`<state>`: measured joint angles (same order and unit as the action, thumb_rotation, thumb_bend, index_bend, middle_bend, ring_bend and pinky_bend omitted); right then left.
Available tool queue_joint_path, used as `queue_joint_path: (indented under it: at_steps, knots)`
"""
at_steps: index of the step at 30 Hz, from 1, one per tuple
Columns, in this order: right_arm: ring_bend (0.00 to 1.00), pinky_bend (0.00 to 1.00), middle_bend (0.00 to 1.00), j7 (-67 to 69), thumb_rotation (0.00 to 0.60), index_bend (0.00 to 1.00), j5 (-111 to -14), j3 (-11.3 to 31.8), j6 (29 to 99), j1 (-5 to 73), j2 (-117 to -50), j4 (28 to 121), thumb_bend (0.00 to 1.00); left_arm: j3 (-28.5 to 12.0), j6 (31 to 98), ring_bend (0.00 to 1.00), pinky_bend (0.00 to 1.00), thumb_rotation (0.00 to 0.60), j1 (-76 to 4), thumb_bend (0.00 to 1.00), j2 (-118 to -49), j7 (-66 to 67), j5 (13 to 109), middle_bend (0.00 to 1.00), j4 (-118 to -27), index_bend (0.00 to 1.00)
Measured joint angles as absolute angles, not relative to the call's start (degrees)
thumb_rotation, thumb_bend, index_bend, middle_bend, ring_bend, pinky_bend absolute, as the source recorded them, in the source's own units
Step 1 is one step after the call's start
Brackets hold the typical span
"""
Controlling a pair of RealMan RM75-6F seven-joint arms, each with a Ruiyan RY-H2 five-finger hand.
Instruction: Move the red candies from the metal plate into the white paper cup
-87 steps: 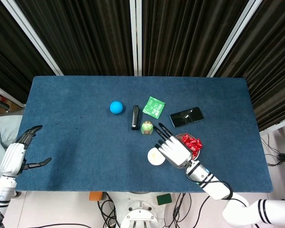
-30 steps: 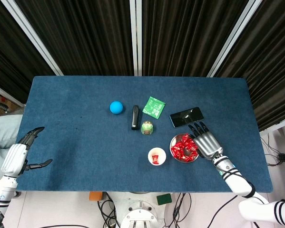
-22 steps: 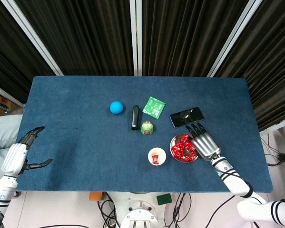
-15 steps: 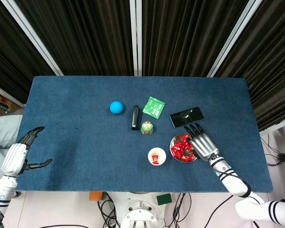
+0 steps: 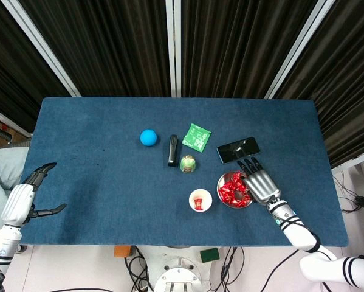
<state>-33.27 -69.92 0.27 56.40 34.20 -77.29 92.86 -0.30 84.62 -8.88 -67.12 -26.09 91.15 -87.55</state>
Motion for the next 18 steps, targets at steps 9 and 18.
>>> queue_joint_path:
  at_steps: [9,18]
  knots:
    - [0.00,0.00,0.04,-33.33,0.600,0.61,-69.74,0.48,56.39,34.28,-77.52,92.41,0.41,-0.28,84.52,0.12,0.25,0.600,-8.91,0.09,-67.16,-25.93,91.06,0.12,-87.56,0.12]
    - [0.00,0.00,0.05,-32.65,0.600,0.66,-70.62,0.60,57.08,34.10,-77.42,92.55,0.44,-0.32,84.52,0.12,0.25,0.600,-8.95,0.10,-67.12,-25.80,91.06,0.12,-87.70,0.12]
